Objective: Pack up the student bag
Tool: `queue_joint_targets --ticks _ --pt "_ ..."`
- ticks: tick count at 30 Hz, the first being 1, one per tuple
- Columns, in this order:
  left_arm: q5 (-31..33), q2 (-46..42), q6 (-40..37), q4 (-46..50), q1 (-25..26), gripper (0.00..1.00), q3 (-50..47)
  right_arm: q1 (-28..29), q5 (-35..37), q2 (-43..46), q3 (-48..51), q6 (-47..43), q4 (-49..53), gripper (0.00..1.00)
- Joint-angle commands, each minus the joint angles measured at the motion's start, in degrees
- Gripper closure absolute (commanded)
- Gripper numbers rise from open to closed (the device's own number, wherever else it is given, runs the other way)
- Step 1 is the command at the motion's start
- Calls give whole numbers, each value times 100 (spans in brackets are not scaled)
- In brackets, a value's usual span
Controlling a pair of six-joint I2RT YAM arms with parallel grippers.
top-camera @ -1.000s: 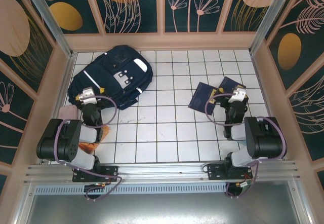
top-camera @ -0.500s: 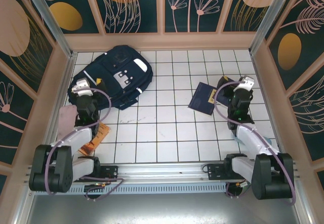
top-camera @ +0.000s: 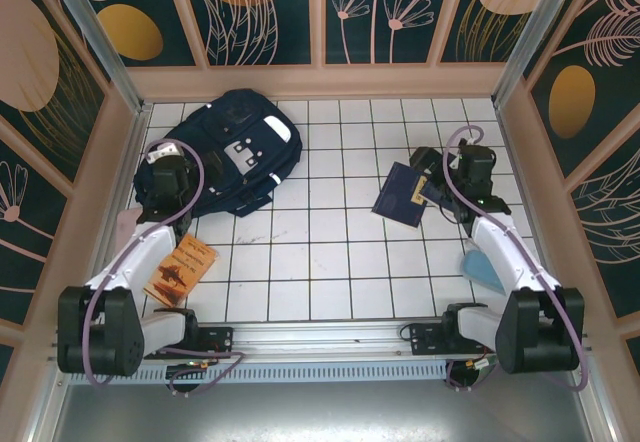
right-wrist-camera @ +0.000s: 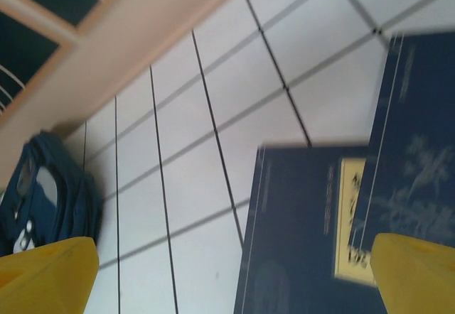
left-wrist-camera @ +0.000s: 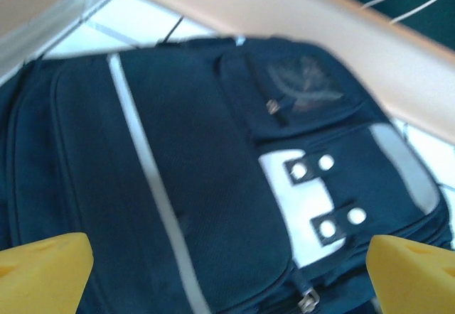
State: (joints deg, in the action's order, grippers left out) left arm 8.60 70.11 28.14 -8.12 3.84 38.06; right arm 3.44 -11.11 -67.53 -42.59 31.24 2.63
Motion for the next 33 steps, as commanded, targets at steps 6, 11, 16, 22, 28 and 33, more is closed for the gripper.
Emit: queue_joint_targets --ticks 6,11,16,22,28,33 --pt "434 1306 951 1155 -41 1 816 380 -679 -110 179 308 115 1" --pt "442 2286 1113 1480 -41 1 1470 676 -662 -319 110 325 84 1" --pt "-364 2662 1179 1088 -31 4 1479 826 -471 -565 4 316 202 2" --pt "-1427 3032 1129 1041 465 7 1730 855 -405 -759 -21 439 145 3" --pt "-1705 3463 1498 868 1582 7 2064 870 -330 -850 -50 574 182 4" --pt "-1808 3763 1909 630 2565 7 2265 869 -185 -719 12 567 338 4"
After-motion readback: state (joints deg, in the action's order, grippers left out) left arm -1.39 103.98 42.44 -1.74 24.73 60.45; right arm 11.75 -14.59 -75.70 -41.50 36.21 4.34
